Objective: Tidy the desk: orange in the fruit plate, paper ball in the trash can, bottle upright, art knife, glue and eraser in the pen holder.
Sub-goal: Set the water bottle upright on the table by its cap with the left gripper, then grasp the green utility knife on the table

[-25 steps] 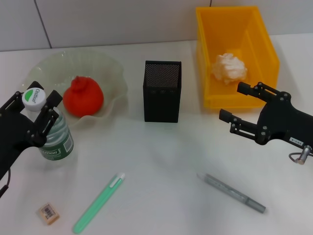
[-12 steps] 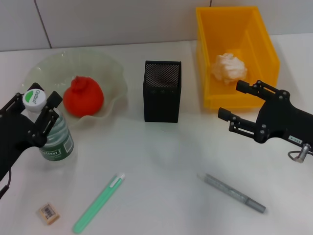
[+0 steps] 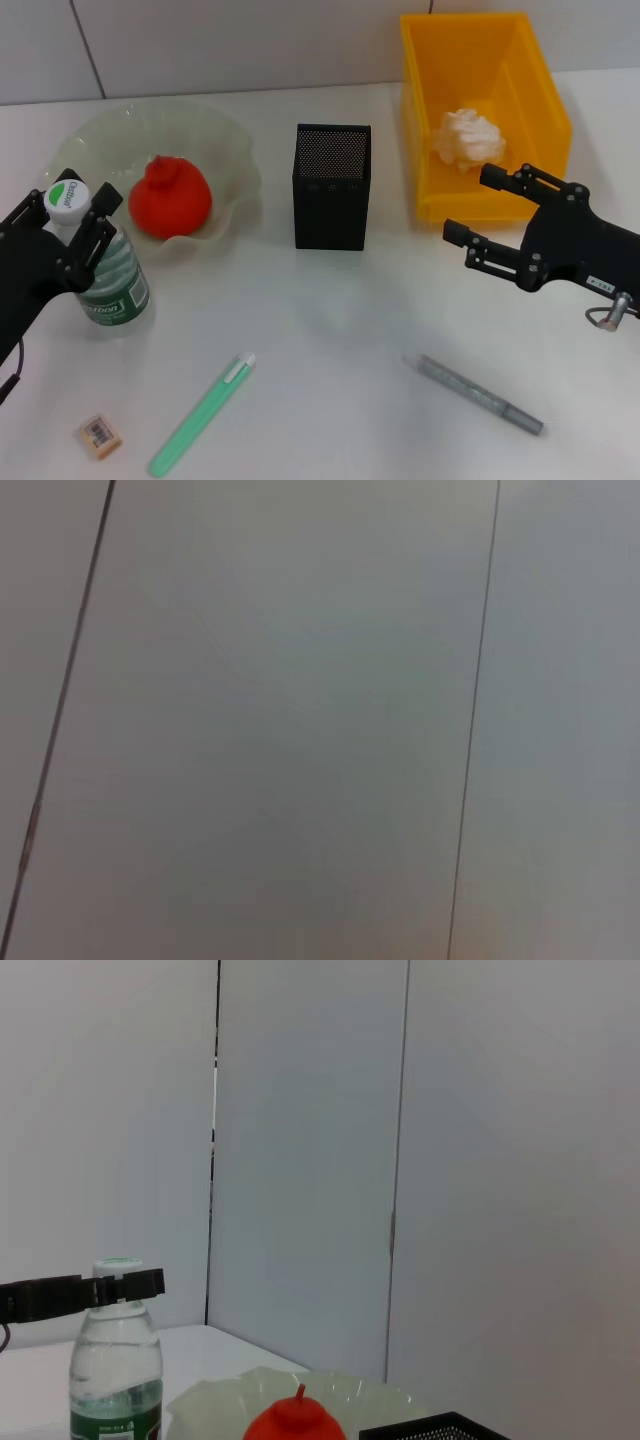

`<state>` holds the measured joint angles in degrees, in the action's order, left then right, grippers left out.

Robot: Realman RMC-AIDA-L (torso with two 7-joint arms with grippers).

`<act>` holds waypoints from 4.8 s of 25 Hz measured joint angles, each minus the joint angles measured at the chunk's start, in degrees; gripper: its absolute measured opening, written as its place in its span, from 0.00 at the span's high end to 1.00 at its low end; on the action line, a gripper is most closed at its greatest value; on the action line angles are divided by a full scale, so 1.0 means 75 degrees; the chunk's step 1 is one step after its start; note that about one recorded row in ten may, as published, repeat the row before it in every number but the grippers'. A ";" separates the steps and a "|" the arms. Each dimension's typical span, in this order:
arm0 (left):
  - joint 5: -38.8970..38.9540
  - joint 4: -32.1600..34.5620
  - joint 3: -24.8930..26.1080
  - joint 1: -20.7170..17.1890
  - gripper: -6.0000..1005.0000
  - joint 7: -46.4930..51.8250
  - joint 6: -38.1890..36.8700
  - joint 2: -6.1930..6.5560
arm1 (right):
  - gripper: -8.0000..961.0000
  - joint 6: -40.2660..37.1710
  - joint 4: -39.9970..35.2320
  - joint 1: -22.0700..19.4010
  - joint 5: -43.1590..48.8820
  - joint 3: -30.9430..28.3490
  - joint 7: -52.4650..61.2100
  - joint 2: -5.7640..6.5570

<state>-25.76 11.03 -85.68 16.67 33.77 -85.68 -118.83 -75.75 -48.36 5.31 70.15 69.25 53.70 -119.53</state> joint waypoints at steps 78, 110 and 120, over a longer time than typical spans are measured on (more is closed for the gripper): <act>-0.3454 0.0984 0.0047 -0.0012 0.20 -0.0512 -0.1690 0.0240 | 0.20 0.0049 0.0319 0.0324 0.0014 -0.0082 -0.0071 0.0024; -0.9043 0.5417 0.2585 -0.0848 0.20 0.4257 -0.0324 0.0420 | 0.20 0.0148 0.0512 0.0406 0.0030 -0.0117 -0.0069 0.0034; -1.0861 0.7857 0.2581 -0.1179 0.20 0.6562 -0.0409 0.0053 | 0.20 0.0233 0.0693 0.0501 0.0003 -0.0130 -0.0074 0.0025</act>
<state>-107.22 69.96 -66.33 7.83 82.99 -88.75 -118.43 -74.00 -43.17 9.06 70.17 68.28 53.15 -119.34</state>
